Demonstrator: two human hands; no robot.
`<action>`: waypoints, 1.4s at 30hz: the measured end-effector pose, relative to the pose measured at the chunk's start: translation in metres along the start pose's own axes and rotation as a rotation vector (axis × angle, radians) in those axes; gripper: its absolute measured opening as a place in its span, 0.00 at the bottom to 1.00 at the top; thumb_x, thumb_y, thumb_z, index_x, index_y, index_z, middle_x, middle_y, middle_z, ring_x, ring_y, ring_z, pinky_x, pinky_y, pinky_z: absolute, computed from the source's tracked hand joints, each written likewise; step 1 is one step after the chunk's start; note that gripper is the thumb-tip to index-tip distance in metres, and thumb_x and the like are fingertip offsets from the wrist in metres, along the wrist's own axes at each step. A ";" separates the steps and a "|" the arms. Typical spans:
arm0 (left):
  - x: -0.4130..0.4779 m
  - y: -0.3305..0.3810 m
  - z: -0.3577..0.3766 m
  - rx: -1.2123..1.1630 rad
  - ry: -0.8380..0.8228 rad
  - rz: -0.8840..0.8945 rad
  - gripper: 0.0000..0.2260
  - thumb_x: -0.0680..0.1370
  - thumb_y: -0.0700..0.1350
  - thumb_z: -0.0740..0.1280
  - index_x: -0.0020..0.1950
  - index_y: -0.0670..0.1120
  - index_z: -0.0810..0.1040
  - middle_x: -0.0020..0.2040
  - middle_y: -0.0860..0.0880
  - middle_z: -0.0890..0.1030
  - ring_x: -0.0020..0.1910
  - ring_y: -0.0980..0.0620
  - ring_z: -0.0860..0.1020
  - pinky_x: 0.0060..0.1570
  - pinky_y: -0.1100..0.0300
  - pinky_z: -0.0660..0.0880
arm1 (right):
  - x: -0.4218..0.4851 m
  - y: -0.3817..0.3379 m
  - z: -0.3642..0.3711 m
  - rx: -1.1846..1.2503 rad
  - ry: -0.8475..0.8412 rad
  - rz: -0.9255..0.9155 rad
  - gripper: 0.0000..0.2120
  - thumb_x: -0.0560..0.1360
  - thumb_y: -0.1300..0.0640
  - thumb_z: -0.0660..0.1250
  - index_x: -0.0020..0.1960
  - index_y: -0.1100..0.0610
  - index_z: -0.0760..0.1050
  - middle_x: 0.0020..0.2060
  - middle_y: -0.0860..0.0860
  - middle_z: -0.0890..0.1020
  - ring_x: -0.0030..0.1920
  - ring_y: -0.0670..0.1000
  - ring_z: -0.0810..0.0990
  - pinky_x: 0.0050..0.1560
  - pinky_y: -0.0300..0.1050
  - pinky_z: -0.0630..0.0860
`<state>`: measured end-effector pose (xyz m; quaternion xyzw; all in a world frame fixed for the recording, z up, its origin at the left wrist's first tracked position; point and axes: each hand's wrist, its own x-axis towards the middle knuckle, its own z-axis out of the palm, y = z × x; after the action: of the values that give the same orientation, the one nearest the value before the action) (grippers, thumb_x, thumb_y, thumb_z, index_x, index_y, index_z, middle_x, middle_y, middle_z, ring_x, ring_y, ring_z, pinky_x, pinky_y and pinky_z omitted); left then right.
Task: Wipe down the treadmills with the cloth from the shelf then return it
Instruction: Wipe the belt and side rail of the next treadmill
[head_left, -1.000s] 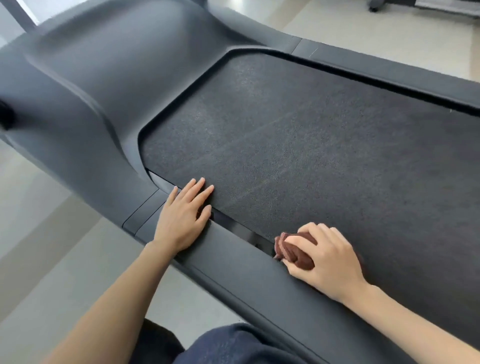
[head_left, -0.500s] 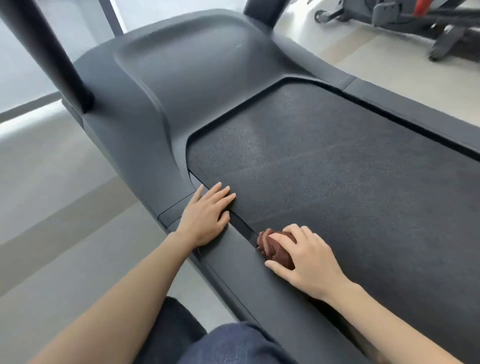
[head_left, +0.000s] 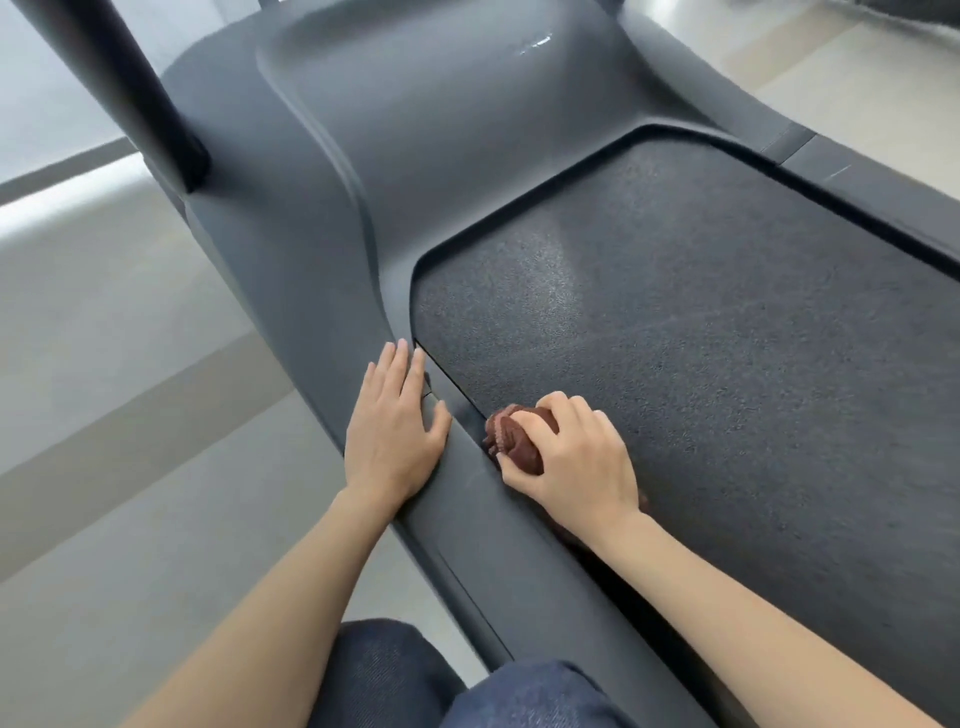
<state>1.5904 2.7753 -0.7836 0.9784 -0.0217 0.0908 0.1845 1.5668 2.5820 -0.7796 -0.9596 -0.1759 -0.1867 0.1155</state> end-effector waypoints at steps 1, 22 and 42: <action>0.000 0.000 0.000 0.004 -0.005 0.004 0.27 0.77 0.47 0.63 0.74 0.40 0.62 0.76 0.44 0.59 0.76 0.48 0.53 0.73 0.59 0.42 | 0.011 -0.003 0.004 -0.011 -0.003 -0.001 0.17 0.69 0.42 0.63 0.45 0.55 0.79 0.41 0.54 0.77 0.38 0.57 0.76 0.36 0.48 0.72; 0.000 0.001 -0.004 -0.034 0.030 0.001 0.27 0.77 0.48 0.63 0.74 0.41 0.63 0.76 0.47 0.60 0.76 0.52 0.54 0.72 0.64 0.40 | 0.032 -0.011 0.021 0.021 0.054 -0.103 0.14 0.73 0.45 0.64 0.57 0.47 0.78 0.54 0.48 0.80 0.56 0.55 0.75 0.51 0.51 0.71; -0.001 0.001 -0.007 -0.103 -0.022 0.063 0.21 0.76 0.44 0.64 0.69 0.43 0.71 0.73 0.46 0.66 0.75 0.47 0.56 0.74 0.56 0.48 | -0.099 0.027 -0.052 0.008 -0.036 0.094 0.22 0.69 0.37 0.65 0.56 0.50 0.78 0.53 0.49 0.78 0.56 0.54 0.75 0.53 0.48 0.68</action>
<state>1.5877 2.7768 -0.7767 0.9674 -0.0591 0.0844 0.2314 1.4744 2.5136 -0.7761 -0.9696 -0.1335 -0.1630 0.1247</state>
